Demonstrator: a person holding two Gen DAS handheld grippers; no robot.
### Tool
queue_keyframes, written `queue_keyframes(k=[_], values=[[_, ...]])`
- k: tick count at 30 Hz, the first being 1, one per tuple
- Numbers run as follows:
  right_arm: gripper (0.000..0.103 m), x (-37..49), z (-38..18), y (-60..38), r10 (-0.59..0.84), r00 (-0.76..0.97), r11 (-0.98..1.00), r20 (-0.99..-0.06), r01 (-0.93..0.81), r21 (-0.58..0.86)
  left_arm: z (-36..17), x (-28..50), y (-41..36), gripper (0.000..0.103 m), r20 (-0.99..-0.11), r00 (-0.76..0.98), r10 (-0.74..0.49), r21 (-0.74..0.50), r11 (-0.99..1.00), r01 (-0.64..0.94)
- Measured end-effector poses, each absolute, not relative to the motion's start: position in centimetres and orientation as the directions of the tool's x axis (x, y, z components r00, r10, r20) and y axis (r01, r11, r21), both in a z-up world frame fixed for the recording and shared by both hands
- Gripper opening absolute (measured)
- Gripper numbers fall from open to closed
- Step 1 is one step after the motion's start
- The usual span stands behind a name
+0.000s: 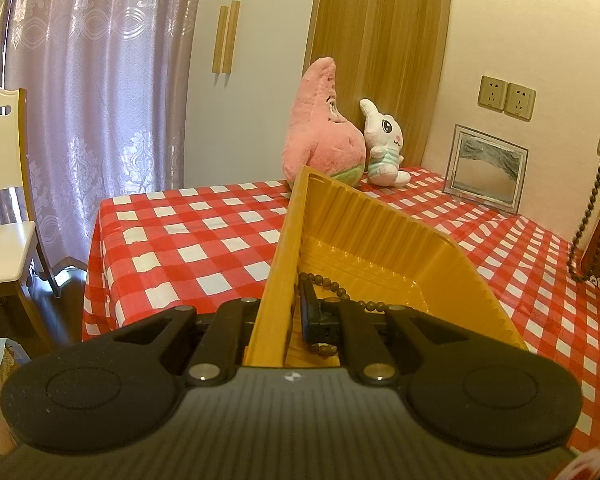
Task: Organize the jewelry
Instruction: 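Lift the bead strand high with the right gripper, then lower the bead strand into the tray and open the right gripper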
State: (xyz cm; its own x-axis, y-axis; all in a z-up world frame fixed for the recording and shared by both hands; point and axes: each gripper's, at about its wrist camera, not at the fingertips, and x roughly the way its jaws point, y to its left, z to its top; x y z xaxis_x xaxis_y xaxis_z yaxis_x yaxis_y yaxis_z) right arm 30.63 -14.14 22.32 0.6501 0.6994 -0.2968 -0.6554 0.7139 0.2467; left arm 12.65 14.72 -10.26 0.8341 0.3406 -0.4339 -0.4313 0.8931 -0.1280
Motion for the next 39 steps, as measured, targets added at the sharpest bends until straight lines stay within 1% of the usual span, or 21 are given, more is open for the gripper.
queue_keyframes(k=[12,16,22,27,39], values=[[0.007,30.4,23.5,-7.3,0.815,0.525,0.579,-0.246,-0.757,0.303,-10.2,12.6,14.7,0.009,-0.432,0.835,0.34,-0.135,0.891,-0.433],[0.007,31.0,22.7,-5.0,0.836,0.486,0.547,-0.255,-0.769,0.331,-10.2,12.7,14.8,0.009,-0.431,0.835,0.341,-0.139,0.89,-0.435],[0.007,31.8,19.4,-1.5,0.847,0.425,0.525,-0.319,-0.76,0.384,-10.4,12.6,14.9,0.008,-0.432,0.835,0.341,-0.145,0.888,-0.437],[0.007,32.0,16.5,0.2,0.853,0.383,0.513,-0.354,-0.736,0.442,-10.5,12.6,15.0,0.008,-0.432,0.835,0.341,-0.146,0.887,-0.438],[0.007,32.4,7.2,2.3,0.806,0.292,0.567,-0.516,-0.632,0.528,-10.7,12.7,15.0,0.008,-0.433,0.834,0.341,-0.15,0.886,-0.44]])
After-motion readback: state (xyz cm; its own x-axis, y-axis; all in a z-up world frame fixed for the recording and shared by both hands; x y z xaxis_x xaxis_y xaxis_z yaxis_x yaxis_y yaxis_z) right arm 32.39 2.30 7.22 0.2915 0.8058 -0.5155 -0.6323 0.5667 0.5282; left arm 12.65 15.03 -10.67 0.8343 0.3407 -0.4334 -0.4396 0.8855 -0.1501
